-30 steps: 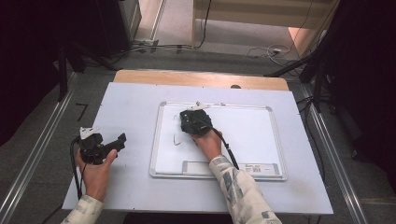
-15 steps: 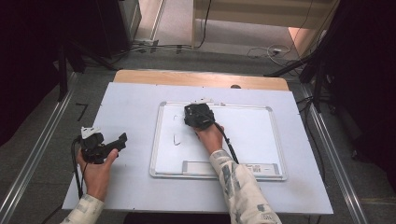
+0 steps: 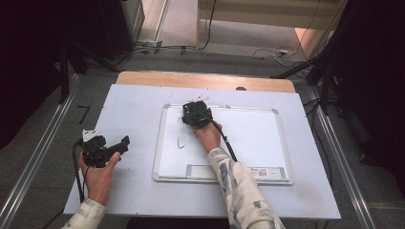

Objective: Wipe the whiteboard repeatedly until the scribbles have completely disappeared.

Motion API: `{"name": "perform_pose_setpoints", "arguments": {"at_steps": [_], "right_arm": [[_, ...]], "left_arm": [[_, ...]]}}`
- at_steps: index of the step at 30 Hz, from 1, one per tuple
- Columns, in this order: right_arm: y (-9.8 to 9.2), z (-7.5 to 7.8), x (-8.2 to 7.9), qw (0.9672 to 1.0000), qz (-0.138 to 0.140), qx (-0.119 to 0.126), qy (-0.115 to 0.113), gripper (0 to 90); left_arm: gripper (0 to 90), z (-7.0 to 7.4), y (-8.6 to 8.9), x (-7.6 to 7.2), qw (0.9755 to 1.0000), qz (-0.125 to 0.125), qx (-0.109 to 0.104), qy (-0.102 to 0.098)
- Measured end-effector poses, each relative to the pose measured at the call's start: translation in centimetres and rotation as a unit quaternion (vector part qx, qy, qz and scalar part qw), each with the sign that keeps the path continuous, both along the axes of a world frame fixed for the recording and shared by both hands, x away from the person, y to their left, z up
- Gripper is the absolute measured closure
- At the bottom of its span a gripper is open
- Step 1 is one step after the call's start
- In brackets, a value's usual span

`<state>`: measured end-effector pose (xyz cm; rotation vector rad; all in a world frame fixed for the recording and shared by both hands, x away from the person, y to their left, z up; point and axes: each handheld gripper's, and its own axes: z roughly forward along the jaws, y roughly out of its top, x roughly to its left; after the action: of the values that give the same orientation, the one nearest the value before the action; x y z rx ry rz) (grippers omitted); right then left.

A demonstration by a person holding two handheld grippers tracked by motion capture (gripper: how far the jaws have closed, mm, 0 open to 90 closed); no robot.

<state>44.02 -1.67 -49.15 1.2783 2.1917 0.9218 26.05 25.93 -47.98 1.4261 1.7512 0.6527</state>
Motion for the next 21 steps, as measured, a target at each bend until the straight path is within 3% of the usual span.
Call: {"name": "perform_pose_setpoints", "arguments": {"at_steps": [21], "right_arm": [[4.2,-0.1,-1.5,0.9990,0.045,0.003,0.003,37.6]], "left_arm": [[12.9,0.0,0.0,0.0,1.0000,-0.001,-0.002,-0.002]]}}
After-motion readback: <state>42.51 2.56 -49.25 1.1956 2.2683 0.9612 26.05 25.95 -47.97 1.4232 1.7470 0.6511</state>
